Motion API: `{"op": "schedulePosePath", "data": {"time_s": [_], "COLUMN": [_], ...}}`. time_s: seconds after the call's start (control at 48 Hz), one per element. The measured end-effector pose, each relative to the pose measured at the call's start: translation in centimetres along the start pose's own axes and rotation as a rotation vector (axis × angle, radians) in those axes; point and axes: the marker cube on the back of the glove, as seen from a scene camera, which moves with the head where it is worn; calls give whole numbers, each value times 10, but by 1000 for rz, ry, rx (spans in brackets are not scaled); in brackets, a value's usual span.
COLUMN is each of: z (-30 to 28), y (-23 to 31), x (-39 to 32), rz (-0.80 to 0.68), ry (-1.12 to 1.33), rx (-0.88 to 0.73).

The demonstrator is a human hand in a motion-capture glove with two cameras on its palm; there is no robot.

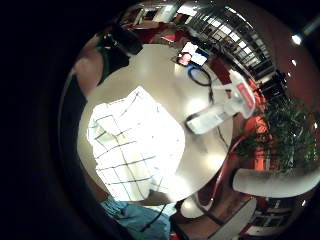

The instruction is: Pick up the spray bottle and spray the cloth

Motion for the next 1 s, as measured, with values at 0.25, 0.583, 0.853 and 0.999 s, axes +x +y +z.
{"op": "schedulePosePath", "data": {"time_s": [0.25, 0.583, 0.853, 0.999], "z": [-22, -44, -47, -34], "y": [16, 34, 50, 63], "x": [40, 106, 152, 177], "rz": [33, 166, 251, 303], "ry": [40, 14, -113, -227], "rx": [64, 122, 201, 276]}}
